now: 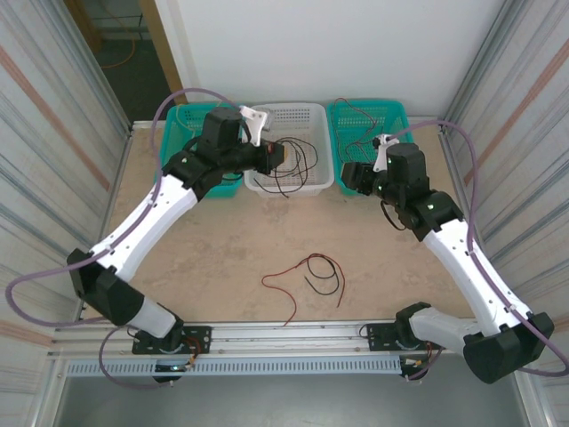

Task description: Untangle the cables

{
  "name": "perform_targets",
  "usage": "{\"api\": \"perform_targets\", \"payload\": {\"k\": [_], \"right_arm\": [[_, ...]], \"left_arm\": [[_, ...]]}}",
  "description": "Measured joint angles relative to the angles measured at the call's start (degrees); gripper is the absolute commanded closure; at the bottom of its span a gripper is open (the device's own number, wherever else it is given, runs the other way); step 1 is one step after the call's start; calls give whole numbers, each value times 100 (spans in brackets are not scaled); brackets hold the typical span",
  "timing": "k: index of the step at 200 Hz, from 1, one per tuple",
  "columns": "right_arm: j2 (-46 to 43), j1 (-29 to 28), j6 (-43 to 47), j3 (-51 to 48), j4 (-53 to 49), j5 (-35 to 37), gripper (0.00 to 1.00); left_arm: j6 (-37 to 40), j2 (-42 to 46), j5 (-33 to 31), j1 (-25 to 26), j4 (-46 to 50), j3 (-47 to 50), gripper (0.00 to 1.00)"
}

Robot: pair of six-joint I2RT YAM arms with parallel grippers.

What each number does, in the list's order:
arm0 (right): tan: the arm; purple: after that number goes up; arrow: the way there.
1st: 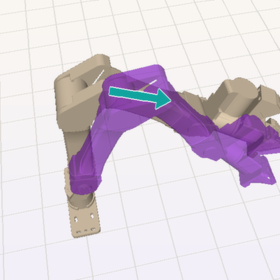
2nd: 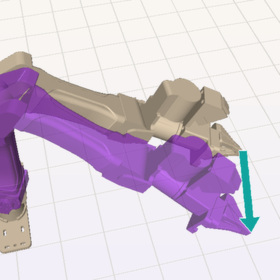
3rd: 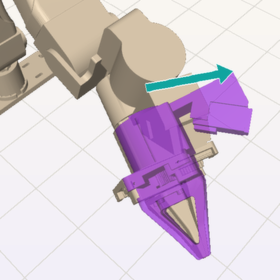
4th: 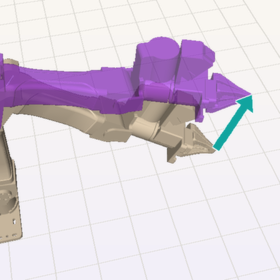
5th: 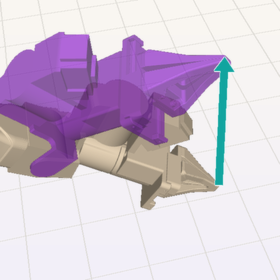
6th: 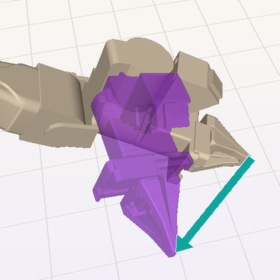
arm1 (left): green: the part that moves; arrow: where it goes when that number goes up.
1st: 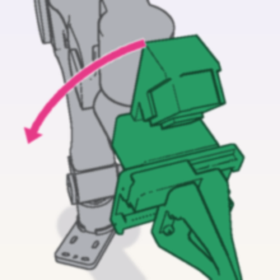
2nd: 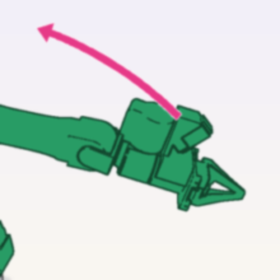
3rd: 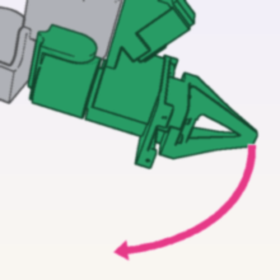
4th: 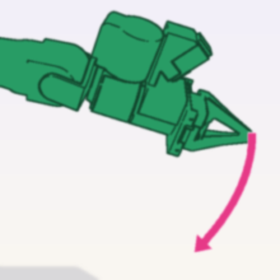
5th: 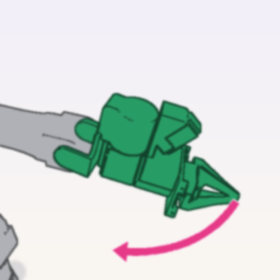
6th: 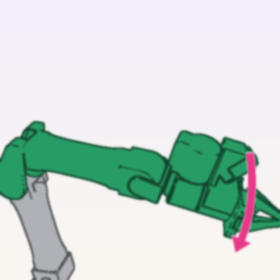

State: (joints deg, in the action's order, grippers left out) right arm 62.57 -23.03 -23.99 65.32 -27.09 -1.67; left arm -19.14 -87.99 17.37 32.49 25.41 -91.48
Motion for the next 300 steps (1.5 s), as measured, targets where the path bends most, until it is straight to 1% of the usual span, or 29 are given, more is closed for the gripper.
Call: {"api": "perform_targets", "payload": {"k": [25, 53, 55, 70, 74, 78, 84, 93, 109, 137, 163, 191, 217, 227, 261, 300], "right_arm": [[-186, -50, -116, -339, -66, -15, 43], [-378, -286, -212, -579, -254, 22, 43], [-387, -306, -216, -588, -267, 28, 43], [-459, -433, -243, -638, -361, 79, 42], [-481, -457, -243, -645, -387, 90, 42], [-505, -479, -243, -651, -411, 111, 42], [-546, -496, -243, -656, -457, 138, 42], [-619, -505, -243, -658, -505, 184, 42], [-708, -505, -243, -658, -568, 227, 42], [-721, -531, -243, -664, -682, 297, 42], [-721, -708, -245, -734, -780, 337, 42], [-715, -1128, -306, -1040, -883, 363, 43], [-577, -1585, -511, -1438, -962, 374, 43], [-435, -1700, -581, -1572, -966, 332, 43], [216, -1895, -756, -1794, -966, 140, 43], [785, -2448, -844, -1768, -743, -98, 43]], "left_arm": [[-221, -625, -319, -264, -79, -634, 100], [-476, -1307, -533, -581, -264, -1373, 100], [-496, -1360, -546, -599, -275, -1429, 97], [-566, -1694, -614, -702, -306, -1825, 58], [-581, -1775, -619, -713, -319, -1917, 50], [-601, -1862, -629, -730, -317, -2028, 44], [-629, -1987, -632, -739, -341, -2153, 39], [-669, -2140, -584, -743, -428, -2273, 35], [-772, -2317, -448, -737, -535, -2304, 34], [-835, -2409, -485, -737, -509, -2295, 39], [-815, -2109, -568, -737, -577, -1958, 39], [-758, -1327, -592, -726, -710, -1064, 39], [-614, -385, -551, -664, -813, -81, 49], [-544, -66, -496, -640, -815, 247, 51], [-483, 946, -170, -577, -833, 1587, 49], [-490, 1711, -44, -459, -476, 2979, 50]]}}
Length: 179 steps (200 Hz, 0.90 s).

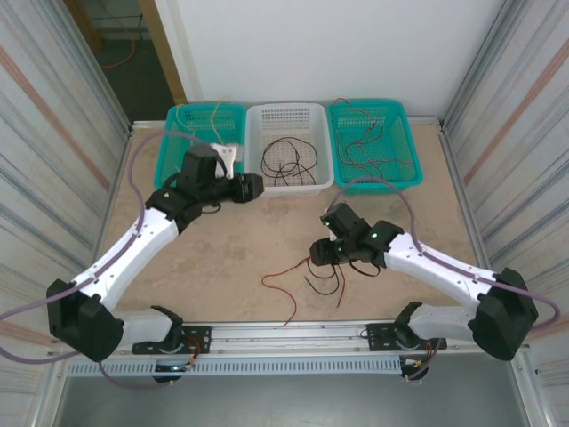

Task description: Untangle the cables

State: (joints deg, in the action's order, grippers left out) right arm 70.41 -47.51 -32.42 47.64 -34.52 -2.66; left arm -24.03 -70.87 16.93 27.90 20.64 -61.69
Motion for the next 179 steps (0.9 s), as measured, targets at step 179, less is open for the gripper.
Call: {"api": "perform_targets", "payload": {"k": [179], "right_arm": [[2835, -1812, 737, 1292, 498, -608, 54]], "left_arm": [[-656, 2162, -433, -1287, 492, 1043, 53]]}}
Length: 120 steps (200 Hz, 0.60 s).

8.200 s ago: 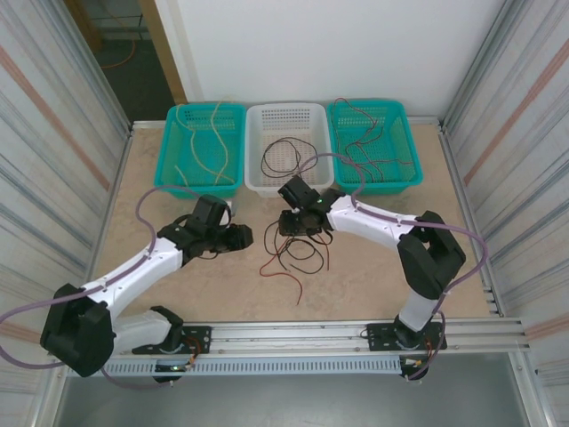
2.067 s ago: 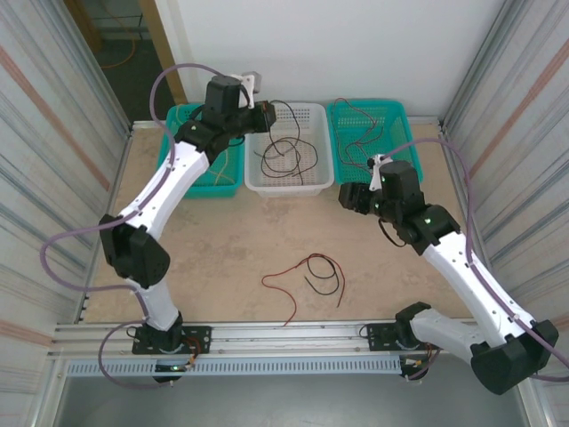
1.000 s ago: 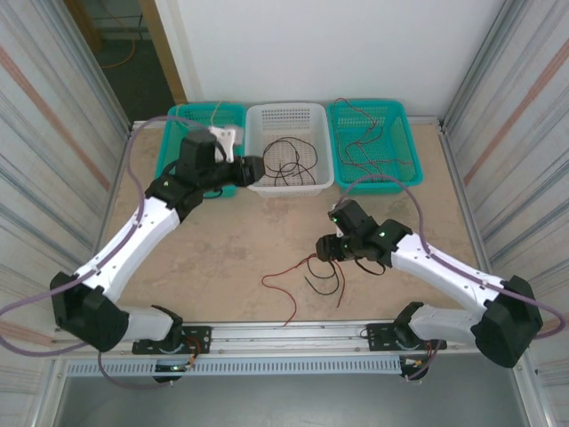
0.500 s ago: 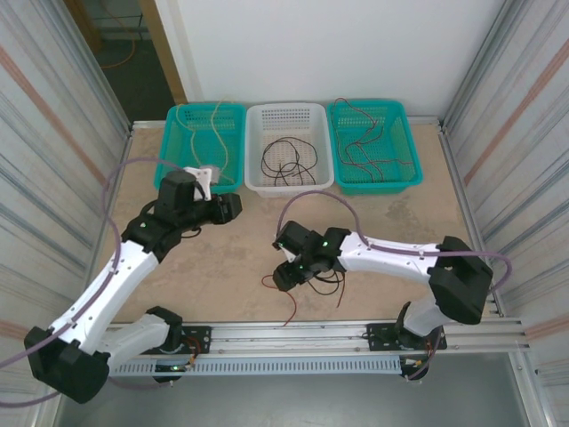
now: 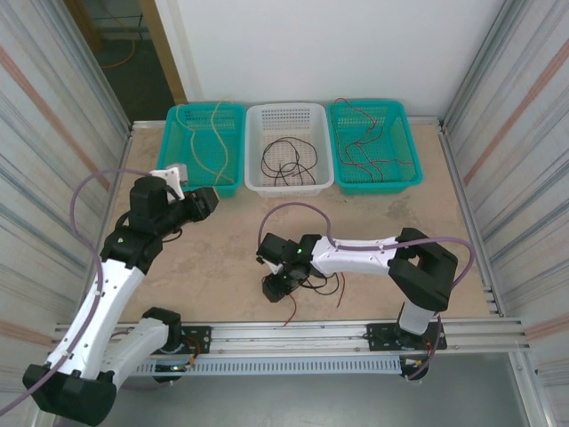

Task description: Untangle the cables

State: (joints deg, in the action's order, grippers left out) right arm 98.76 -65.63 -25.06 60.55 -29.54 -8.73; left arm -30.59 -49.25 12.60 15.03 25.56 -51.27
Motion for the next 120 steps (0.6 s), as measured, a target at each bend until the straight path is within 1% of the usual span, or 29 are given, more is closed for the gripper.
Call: {"api": "perform_targets", "payload": {"k": [27, 52, 65, 74, 90, 120], "right_arm": [[66, 0, 31, 0, -2, 57, 67], [74, 35, 74, 11, 0, 214, 90], [48, 120, 63, 20, -4, 297, 100], [-28, 232, 31, 20, -4, 332, 100], [-350, 474, 72, 28, -9, 404, 100], [-1384, 1086, 74, 372, 2, 262, 100]], "left_arm": [[-46, -2, 68, -20, -7, 17, 53], [-76, -24, 175, -46, -66, 33, 53], [-76, -70, 289, -46, -181, 42, 51], [-76, -111, 387, -46, -271, 44, 51], [-76, -181, 592, -46, -472, 52, 55], [-98, -369, 1117, -22, -1029, 55, 56]]}}
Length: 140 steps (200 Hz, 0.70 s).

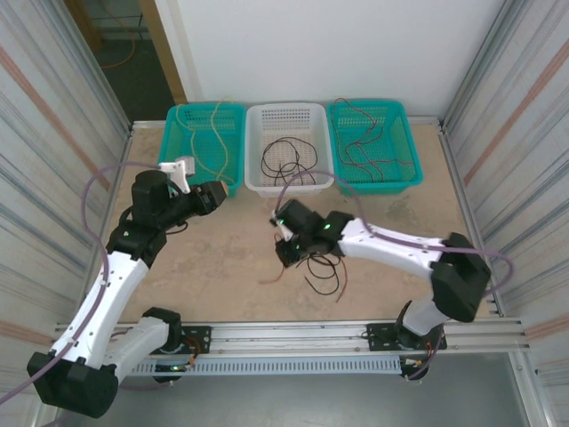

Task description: Untangle the cables

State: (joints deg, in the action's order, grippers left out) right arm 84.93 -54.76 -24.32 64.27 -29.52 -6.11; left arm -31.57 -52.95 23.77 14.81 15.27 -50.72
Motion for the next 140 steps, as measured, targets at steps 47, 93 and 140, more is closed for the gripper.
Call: {"api": "perform_targets", "payload": {"k": [47, 93, 140], "right_arm": [[-1097, 863, -7, 874, 446, -719, 100], [-1134, 1222, -219, 1335, 955, -1711, 100], [-1069, 1318, -435, 1652, 1241, -2496, 100]], "left_arm": [[2, -308, 570, 597, -1095, 4, 53], [90, -710, 990, 1058, -1947, 13, 43], [247, -723, 1097, 1342, -2411, 61, 40]]}}
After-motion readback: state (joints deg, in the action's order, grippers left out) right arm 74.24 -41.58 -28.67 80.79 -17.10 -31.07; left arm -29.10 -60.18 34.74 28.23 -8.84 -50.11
